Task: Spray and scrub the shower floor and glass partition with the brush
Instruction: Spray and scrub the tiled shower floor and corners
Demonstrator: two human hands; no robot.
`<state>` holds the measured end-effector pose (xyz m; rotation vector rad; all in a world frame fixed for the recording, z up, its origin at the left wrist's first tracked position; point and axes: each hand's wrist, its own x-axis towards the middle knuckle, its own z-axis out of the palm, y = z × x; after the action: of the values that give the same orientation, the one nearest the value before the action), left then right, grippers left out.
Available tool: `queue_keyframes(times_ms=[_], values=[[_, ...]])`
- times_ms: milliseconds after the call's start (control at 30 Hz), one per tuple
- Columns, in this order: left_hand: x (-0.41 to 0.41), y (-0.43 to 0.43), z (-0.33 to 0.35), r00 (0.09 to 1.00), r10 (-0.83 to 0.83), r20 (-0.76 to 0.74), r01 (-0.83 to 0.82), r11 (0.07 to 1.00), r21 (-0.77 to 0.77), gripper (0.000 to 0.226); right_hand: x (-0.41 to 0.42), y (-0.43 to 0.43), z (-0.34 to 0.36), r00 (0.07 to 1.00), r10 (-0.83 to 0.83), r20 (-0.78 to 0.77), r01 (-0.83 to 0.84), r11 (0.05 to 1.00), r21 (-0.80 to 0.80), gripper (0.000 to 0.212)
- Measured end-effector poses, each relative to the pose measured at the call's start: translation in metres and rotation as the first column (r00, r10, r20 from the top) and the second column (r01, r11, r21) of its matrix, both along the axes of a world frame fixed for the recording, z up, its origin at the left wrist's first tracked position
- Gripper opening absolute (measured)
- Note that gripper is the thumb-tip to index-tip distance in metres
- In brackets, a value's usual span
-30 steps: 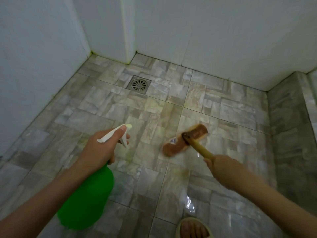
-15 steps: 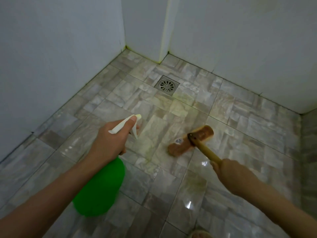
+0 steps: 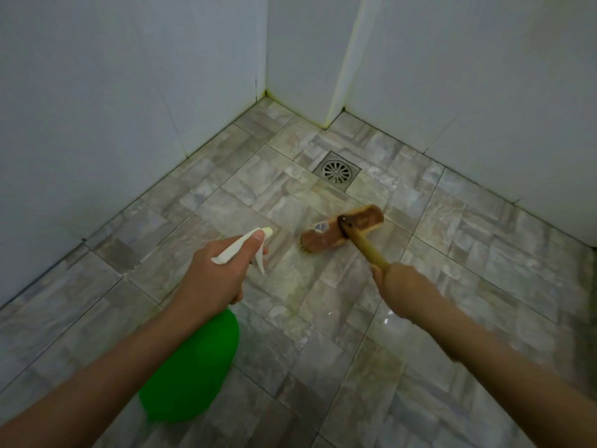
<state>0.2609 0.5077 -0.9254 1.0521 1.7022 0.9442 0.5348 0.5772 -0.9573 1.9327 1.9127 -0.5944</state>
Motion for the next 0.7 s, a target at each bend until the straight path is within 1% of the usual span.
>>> queue_keyframes(times_ms=[100, 167, 200, 267, 400, 433, 467, 533, 633, 700], values=[[0.0, 0.002, 0.0, 1.0, -0.007, 0.0, 0.007, 1.0, -0.025, 0.035, -0.033, 0.063, 0.005, 0.998, 0.062, -0.013, -0.061, 0.998, 0.029, 0.046], [0.004, 0.001, -0.001, 1.0, -0.017, 0.008, 0.017, 0.999, -0.034, 0.037, -0.042, 0.099, 0.004, 0.997, 0.052, -0.053, -0.05, 0.997, 0.053, 0.044], [0.006, 0.001, 0.0, 1.0, -0.026, 0.011, 0.026, 0.999, -0.035, 0.038, -0.038, 0.104, 0.002, 0.997, 0.048, -0.054, -0.045, 0.997, 0.055, 0.046], [0.009, 0.0, 0.001, 0.999, -0.04, 0.023, 0.041, 0.999, -0.034, 0.038, -0.013, 0.078, -0.007, 0.999, 0.029, -0.022, -0.028, 0.998, 0.05, 0.051], [0.012, -0.006, 0.007, 0.998, -0.014, 0.059, 0.016, 1.0, -0.022, 0.04, 0.05, -0.05, -0.008, 0.993, -0.12, -0.01, 0.12, 0.993, 0.02, 0.048], [0.013, -0.007, 0.007, 0.998, -0.011, 0.07, 0.012, 1.0, -0.016, 0.039, 0.057, -0.066, -0.004, 0.99, -0.138, -0.006, 0.138, 0.99, 0.015, 0.048], [0.015, -0.006, 0.008, 0.997, -0.02, 0.079, 0.021, 1.0, -0.01, 0.038, 0.059, -0.065, -0.007, 0.99, -0.142, 0.005, 0.142, 0.99, 0.015, 0.048], [0.02, -0.005, 0.006, 0.996, -0.056, 0.076, 0.056, 0.998, -0.002, 0.039, 0.05, -0.031, -0.012, 0.991, -0.134, -0.003, 0.134, 0.99, 0.051, 0.05], [0.032, -0.004, 0.004, 0.993, -0.085, 0.083, 0.086, 0.996, -0.01, 0.05, 0.036, 0.034, -0.018, 0.996, -0.084, -0.04, 0.088, 0.991, 0.101, 0.05], [0.041, -0.002, 0.005, 0.989, -0.126, 0.072, 0.126, 0.992, -0.007, 0.057, 0.054, 0.024, -0.017, 0.992, -0.125, -0.012, 0.125, 0.987, 0.1, 0.05]])
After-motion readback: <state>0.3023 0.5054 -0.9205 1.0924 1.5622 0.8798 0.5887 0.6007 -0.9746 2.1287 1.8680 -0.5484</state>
